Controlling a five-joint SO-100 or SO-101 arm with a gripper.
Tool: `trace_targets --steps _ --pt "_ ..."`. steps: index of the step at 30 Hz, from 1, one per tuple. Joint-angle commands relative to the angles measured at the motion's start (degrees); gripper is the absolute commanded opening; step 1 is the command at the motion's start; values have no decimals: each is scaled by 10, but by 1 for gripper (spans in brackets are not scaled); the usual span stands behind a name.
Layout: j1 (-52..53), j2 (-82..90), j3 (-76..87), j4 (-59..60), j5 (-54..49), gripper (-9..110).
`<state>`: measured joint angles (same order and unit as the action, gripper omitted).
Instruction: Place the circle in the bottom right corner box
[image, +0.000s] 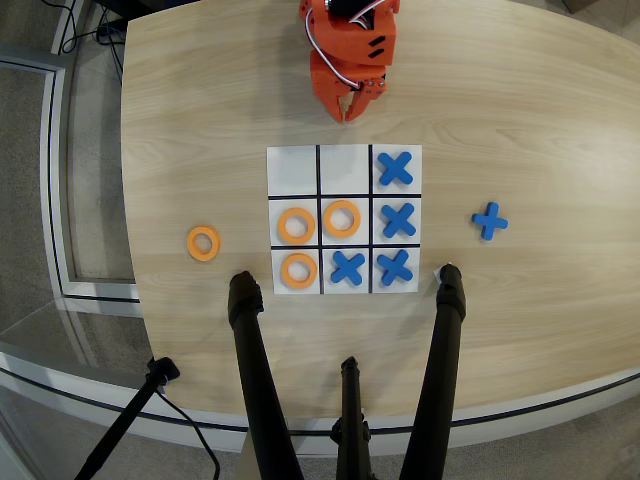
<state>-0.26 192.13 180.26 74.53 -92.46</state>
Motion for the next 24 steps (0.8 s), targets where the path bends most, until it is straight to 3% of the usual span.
trace_targets --steps 1,14,24 --pt "17 1 -4 -6 -4 2" --pt "25 -21 -28 -9 -4 4" --pt "142 -437 -396 -126 37 13"
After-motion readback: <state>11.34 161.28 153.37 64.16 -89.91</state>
